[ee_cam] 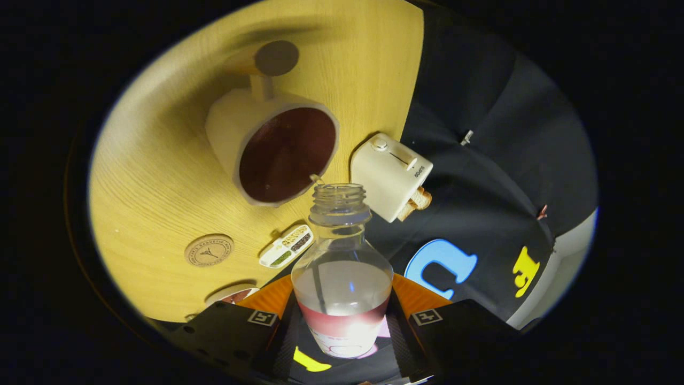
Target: Take the bottle from table, then pour the juice into the cup, finally place the bottle on the coaster
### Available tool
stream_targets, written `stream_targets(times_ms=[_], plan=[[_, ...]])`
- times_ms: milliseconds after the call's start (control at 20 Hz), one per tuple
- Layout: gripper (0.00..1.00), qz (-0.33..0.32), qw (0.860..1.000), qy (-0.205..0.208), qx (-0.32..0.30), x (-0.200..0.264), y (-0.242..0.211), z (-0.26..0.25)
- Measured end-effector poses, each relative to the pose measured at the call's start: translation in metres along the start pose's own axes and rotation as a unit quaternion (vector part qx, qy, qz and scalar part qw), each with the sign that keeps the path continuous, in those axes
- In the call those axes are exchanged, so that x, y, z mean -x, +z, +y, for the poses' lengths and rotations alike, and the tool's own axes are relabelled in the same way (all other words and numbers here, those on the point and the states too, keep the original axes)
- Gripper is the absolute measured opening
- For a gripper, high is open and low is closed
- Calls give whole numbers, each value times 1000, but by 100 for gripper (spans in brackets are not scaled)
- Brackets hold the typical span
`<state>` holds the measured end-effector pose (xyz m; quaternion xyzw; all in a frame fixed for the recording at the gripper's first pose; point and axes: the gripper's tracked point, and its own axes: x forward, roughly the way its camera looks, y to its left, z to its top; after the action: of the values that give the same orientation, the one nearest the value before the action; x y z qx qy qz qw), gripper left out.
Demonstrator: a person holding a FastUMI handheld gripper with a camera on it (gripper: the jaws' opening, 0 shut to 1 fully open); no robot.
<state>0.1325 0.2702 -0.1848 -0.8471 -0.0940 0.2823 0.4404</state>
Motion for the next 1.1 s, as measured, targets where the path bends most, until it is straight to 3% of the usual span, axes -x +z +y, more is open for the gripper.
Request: stream_targets(times_ms=[250, 400, 500, 750, 900, 1100], plan=[[76, 14, 991, -27, -132, 16, -9, -13], [75, 28, 967, -38, -249, 27, -27, -22], [76, 39, 944, -46, -326, 35, -47, -28], [76, 48, 859, -58, -506, 43, -94, -34], [76, 27, 776, -63, -627, 46, -117, -33], [76, -9, 673, -83, -735, 47, -153, -40]])
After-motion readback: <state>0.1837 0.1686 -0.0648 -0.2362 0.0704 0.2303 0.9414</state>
